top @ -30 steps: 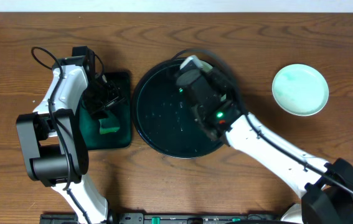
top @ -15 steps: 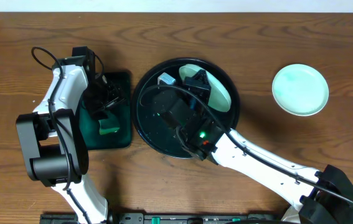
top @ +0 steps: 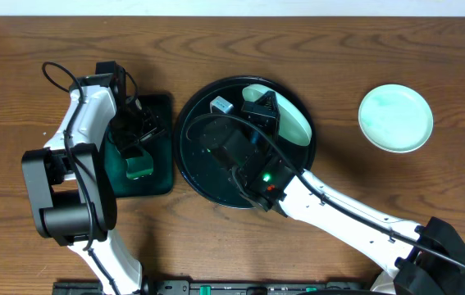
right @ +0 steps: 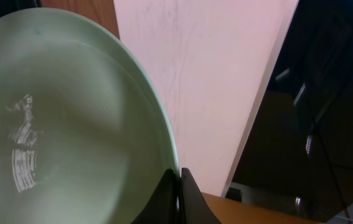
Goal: Clean dirty plates on tray and stack at the side
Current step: 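Drag the plate to the tray edge and tilt it up with right gripper, then lift the plate and carry it right over the plate stack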
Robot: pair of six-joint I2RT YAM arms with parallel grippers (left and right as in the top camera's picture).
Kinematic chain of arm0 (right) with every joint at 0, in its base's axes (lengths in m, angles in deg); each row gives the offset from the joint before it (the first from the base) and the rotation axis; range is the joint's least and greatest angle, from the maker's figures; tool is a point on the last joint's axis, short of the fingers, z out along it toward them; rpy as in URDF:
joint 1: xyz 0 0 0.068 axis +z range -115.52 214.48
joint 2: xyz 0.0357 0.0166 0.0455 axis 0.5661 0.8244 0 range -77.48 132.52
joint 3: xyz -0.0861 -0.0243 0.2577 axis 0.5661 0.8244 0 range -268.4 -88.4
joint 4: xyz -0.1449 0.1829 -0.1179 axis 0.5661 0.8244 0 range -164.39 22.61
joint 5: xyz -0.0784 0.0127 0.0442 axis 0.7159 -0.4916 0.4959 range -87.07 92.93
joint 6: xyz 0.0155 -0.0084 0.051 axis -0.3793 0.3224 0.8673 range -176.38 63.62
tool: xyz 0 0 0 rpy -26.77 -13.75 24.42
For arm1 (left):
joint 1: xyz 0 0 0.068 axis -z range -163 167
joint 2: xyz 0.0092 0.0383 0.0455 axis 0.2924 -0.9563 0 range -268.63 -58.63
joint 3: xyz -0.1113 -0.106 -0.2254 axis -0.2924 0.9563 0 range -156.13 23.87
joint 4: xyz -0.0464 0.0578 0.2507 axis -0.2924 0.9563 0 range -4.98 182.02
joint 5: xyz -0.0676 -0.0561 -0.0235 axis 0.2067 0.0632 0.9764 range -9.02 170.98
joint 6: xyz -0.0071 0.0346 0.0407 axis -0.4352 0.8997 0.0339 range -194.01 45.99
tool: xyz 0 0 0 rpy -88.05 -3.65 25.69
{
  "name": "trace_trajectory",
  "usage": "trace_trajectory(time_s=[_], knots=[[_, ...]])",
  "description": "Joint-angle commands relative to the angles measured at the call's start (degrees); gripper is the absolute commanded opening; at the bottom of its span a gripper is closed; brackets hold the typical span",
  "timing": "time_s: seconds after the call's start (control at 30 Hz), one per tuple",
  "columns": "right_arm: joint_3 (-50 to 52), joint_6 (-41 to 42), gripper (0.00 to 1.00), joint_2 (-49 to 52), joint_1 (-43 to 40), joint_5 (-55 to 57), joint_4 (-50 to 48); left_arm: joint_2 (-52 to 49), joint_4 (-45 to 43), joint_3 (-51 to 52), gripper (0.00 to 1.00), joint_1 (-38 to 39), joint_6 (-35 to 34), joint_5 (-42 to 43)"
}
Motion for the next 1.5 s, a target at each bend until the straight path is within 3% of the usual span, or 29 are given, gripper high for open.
trace_trajectory(time_s=[0.0,0.2,0.27,0.33,0.43,0.57,0.7,0.87,0.93,0.97,1.2,1.3,1.47], knots=[[-0.2,1.9,0.01,-1.6,0.2,0.0,0.0,0.3,0.4,0.1,0.79,0.0,-0.1,0.7],[-0.2,11.1,0.01,-1.5,2.2,-3.8,3.4,0.3,0.3,0.1,0.79,0.0,-0.1,0.7],[-0.2,13.7,0.01,-1.7,3.9,0.1,3.2,0.3,0.4,0.1,0.8,0.0,-0.1,0.7],[-0.2,21.0,0.01,-1.7,2.7,-8.7,6.5,0.3,0.4,0.1,0.79,0.0,-0.1,0.7],[-0.2,26.8,0.01,-2.1,3.8,-9.4,11.0,0.3,0.4,0.1,0.79,0.0,-0.1,0.7],[-0.3,33.2,0.01,-1.9,-2.1,-12.3,12.7,0.3,0.6,0.1,0.79,0.0,-0.1,0.7],[-1.5,28.8,0.01,-3.1,1.2,-6.8,16.4,0.3,0.5,0.1,0.8,0.0,-0.1,0.7],[-1.7,34.6,0.01,-3.5,-0.1,-8.2,17.4,0.3,0.6,0.1,0.8,0.0,-0.1,0.7],[-1.7,40.4,0.01,-3.5,0.2,-11.4,18.5,0.3,0.6,0.1,0.8,0.0,-0.1,0.7],[-1.7,49.6,0.01,-3.5,-1.3,-15.9,19.9,0.3,0.6,0.1,0.8,0.0,-0.1,0.7],[-1.7,78.8,0.01,-4.8,-10.7,-27.9,21.4,0.3,0.8,0.1,0.79,0.0,-0.1,0.7],[-1.8,87.6,0.01,-8.3,-15.9,-29.5,21.6,0.3,0.8,0.1,0.8,0.0,-0.1,0.7],[-1.8,95.6,0.01,-16.5,-25.6,-28.8,24.9,0.3,0.8,0.1,0.8,0.0,-0.1,0.7]])
